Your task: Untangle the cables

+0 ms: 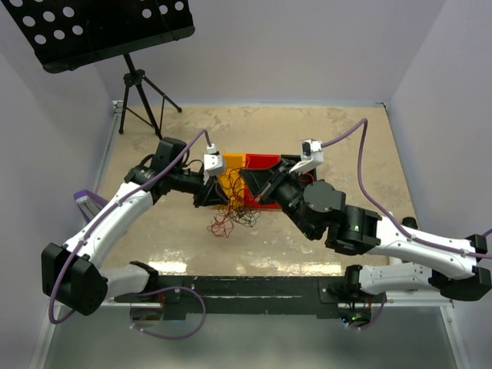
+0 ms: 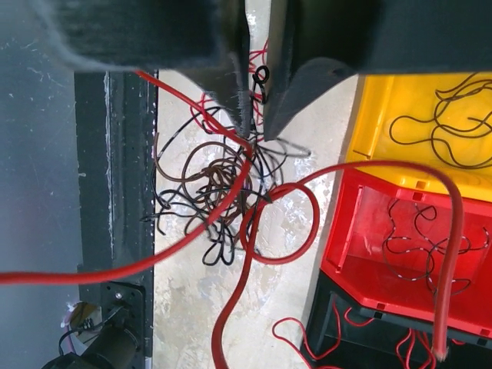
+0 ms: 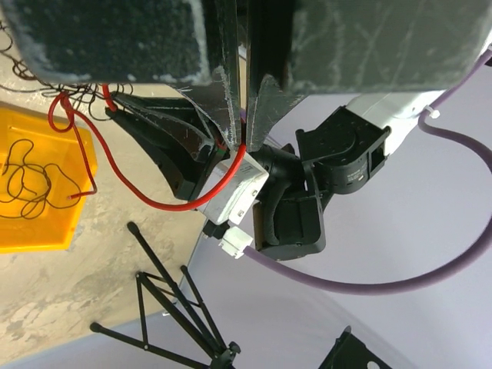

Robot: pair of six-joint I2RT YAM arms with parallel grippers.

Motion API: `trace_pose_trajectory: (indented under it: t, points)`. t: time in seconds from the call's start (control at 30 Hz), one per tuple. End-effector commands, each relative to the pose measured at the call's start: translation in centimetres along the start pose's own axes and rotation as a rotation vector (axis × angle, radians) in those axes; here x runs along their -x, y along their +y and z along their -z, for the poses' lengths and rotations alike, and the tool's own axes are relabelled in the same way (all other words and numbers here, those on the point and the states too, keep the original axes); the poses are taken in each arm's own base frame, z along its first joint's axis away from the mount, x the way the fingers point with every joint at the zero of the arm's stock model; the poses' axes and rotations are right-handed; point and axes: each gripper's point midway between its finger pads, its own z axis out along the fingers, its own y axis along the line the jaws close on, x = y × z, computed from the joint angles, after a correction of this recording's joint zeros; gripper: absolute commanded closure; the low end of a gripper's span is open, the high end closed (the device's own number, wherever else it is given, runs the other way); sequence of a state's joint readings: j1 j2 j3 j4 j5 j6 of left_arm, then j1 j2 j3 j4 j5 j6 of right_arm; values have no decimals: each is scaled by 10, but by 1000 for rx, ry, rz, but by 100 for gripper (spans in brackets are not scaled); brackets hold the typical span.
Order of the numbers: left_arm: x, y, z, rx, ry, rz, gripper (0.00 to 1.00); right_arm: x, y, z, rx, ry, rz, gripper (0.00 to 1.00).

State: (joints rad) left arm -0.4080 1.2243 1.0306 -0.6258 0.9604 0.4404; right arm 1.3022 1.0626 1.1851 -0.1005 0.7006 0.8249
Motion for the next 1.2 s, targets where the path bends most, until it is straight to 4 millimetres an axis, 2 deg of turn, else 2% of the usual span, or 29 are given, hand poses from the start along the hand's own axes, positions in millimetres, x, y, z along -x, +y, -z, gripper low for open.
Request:
trace_pose_trajectory:
  t: [0.0,0.03,0.2,0.33,0.5,0.67,0.83,1.17]
  points:
    - [1,-4,4,-8,4,-30,91,35,14,10,19,-73,-39,100]
    - [-2,-4,3,-12,6,-28,100,39,15,12,21,-81,-42,100]
    - [-15,0,1,8,36,-25,100,58,21,21,29,-109,-54,100]
    - [-30,10,2,69,81,-32,100,81,20,32,17,-148,-62,100]
    - [-63,33,5,193,179,-53,100,124,12,56,-21,-232,-76,100]
    - [-92,42,11,251,269,-83,100,172,9,84,-45,-316,-95,100]
    - [-117,51,20,313,357,-144,100,208,7,109,-39,-375,-118,100]
    - [-146,50,32,350,442,-199,100,239,19,126,-8,-406,-130,100]
